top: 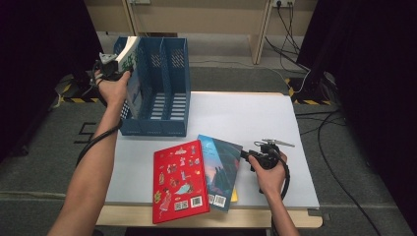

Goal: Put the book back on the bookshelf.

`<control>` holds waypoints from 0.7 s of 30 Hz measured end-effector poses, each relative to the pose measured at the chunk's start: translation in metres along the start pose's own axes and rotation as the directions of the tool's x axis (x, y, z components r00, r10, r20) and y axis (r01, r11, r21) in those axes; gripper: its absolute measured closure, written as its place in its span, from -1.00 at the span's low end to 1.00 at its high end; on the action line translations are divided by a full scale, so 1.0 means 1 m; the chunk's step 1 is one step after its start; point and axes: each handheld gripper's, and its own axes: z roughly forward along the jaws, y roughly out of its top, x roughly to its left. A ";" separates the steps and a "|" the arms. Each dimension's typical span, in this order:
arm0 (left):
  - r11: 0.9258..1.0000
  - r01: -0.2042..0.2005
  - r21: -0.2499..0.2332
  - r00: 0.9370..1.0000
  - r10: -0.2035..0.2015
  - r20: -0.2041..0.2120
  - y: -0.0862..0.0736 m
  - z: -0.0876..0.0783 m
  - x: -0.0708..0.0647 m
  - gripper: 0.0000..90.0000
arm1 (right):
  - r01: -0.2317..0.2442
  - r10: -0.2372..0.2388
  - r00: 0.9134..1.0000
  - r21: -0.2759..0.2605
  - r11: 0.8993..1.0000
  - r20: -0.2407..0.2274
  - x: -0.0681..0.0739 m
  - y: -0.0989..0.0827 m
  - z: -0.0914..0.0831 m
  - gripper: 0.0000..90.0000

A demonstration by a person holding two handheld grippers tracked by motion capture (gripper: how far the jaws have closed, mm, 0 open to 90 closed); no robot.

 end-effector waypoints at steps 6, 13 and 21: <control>1.000 0.005 -0.004 1.000 -0.005 0.001 -0.013 0.009 0.000 0.63 | -0.009 0.009 1.000 0.001 1.000 -0.001 0.000 0.000 0.000 0.29; 1.000 -0.017 -0.022 1.000 0.017 0.015 -0.019 0.009 -0.006 0.62 | 0.003 -0.003 1.000 0.001 1.000 0.000 0.000 0.000 0.000 0.29; 0.999 -0.026 -0.028 0.999 0.026 0.020 -0.012 -0.002 -0.010 0.47 | 0.006 -0.006 1.000 0.001 1.000 -0.001 0.001 -0.001 -0.001 0.29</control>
